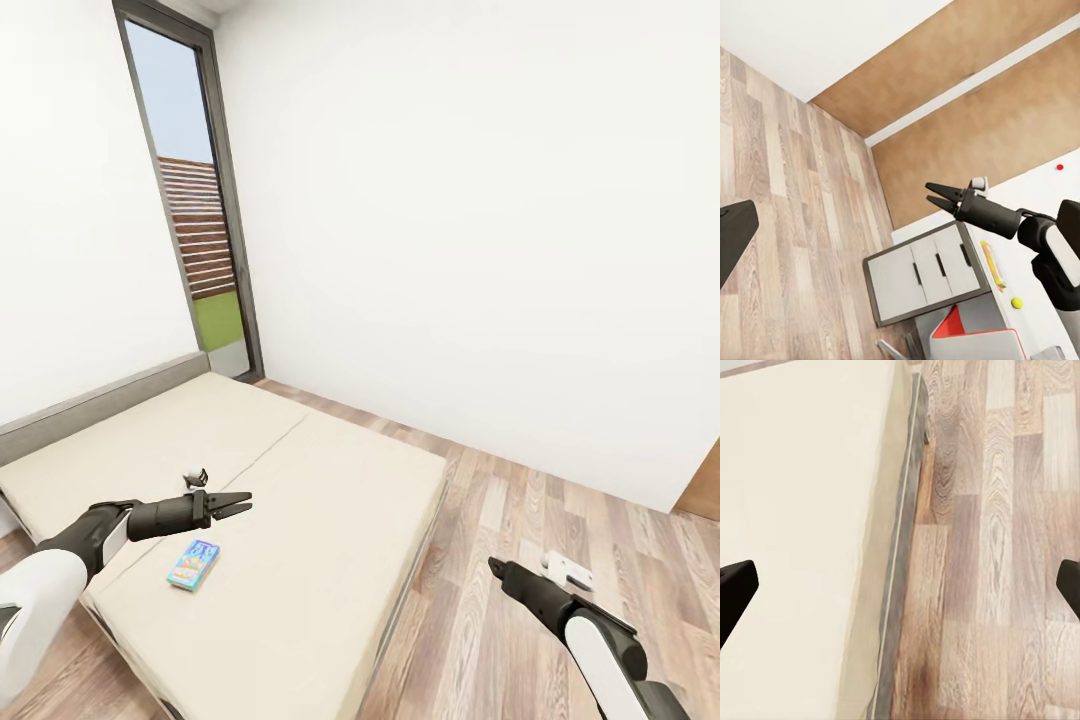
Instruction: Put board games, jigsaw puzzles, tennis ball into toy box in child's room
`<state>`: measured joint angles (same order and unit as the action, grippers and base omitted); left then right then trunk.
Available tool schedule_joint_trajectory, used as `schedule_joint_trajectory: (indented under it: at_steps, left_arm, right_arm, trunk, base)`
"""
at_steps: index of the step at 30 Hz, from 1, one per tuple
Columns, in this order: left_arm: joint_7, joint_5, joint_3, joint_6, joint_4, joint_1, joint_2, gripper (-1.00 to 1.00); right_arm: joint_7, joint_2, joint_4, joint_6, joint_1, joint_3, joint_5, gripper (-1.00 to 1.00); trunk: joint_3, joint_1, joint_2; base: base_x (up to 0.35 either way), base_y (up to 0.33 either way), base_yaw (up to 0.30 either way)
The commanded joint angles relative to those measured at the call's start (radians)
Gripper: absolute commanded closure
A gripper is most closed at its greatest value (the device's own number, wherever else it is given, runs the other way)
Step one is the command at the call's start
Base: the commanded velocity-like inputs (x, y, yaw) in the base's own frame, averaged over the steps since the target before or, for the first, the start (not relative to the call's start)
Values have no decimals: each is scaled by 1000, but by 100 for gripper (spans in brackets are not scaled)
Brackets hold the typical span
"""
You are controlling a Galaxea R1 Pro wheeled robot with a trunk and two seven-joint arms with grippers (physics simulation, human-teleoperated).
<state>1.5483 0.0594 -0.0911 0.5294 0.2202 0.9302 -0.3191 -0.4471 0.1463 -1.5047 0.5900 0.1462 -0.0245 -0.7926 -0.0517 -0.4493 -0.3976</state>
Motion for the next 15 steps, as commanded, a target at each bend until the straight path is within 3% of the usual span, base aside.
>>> schedule_joint_trajectory:
  at_steps: [1,9,15]
  left_arm:
    - [4,-3,-2,11,0,1,0,-100]
    - [4,-3,-2,11,0,1,0,-100]
    - [4,-3,-2,11,-1,1,0,-100]
  right_arm:
    - [-10,1,0,1,1,-2,-9,-100]
    - [-10,1,3,1,1,-3,-7,-100]
    - [-10,1,3,2,1,-2,-9,-100]
  trunk:
    - [-2,-1,-2]
    - [-2,-1,-2]
    - [1,-1,-2]
  base:
    - [0,0,0]
    - [0,61,-4]
    - [0,79,-142]
